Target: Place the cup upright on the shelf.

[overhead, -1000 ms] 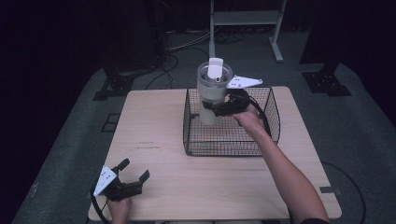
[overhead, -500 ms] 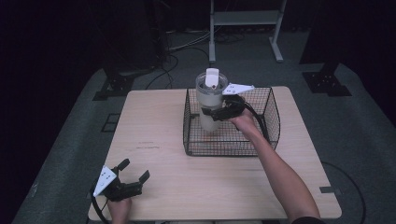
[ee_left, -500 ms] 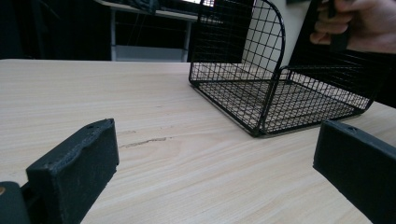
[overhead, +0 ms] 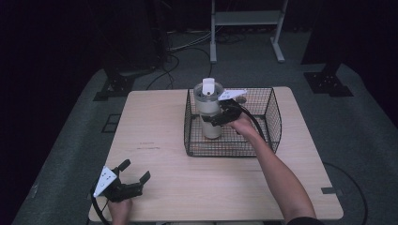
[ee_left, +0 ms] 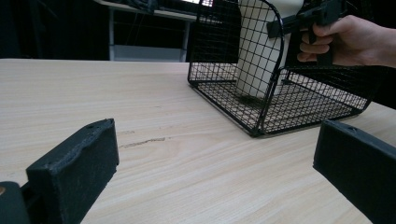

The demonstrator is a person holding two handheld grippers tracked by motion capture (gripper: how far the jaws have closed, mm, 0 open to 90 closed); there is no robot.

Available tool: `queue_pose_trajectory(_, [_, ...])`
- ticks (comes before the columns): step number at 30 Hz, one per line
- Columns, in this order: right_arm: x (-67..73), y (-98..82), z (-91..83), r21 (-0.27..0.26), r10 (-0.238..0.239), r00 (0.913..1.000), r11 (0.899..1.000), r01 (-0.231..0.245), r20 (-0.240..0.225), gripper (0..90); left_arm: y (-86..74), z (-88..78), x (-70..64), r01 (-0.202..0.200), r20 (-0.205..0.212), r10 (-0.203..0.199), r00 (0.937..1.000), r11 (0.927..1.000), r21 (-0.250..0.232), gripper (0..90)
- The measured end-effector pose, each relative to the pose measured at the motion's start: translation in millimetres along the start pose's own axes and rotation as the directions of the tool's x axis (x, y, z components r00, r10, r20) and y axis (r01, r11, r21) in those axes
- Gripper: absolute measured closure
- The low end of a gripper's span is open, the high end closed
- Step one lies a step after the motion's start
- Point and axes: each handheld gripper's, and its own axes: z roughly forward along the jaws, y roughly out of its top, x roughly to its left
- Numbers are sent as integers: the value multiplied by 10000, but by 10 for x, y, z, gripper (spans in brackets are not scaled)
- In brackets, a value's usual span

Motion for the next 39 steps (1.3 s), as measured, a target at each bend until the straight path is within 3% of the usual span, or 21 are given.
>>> queue_pose_trajectory(8, [-3,-36,61,444,-144,9999,9989,148,-82,94,-1,-10,6,30,46,-29,10000,10000,-56,0])
queue_pose_trajectory(14, [12,-51,69,445,-629,9976,9969,642,-289,93,-1,-9,0,8,40,-8,10000,10000,-36,0])
queue_pose_trajectory(23, [-12,-88,41,345,-701,9966,9968,716,-432,90,2,5,4,103,-48,-103,9999,9999,-52,0])
queue_pose_trajectory(39, [-68,-158,-115,542,-814,9957,9950,838,-450,86,0,6,-7,-62,-13,62,10000,10000,31,0])
